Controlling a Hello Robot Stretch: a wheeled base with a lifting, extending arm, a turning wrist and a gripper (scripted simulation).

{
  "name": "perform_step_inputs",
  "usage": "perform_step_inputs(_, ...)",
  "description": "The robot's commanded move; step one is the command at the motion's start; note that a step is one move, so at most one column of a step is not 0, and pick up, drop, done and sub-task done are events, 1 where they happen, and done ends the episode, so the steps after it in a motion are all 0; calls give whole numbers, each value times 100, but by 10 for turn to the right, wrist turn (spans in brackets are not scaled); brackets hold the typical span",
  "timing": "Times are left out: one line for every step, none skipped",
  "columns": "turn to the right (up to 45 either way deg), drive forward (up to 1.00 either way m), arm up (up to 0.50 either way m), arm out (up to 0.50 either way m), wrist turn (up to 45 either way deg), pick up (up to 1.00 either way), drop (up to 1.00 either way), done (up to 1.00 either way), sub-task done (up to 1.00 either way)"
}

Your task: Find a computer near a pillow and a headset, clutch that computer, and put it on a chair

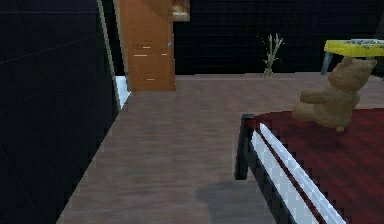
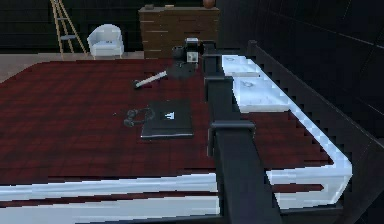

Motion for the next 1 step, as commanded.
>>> perform_step_inputs(0,0,0,0,210,0,0,0,0)
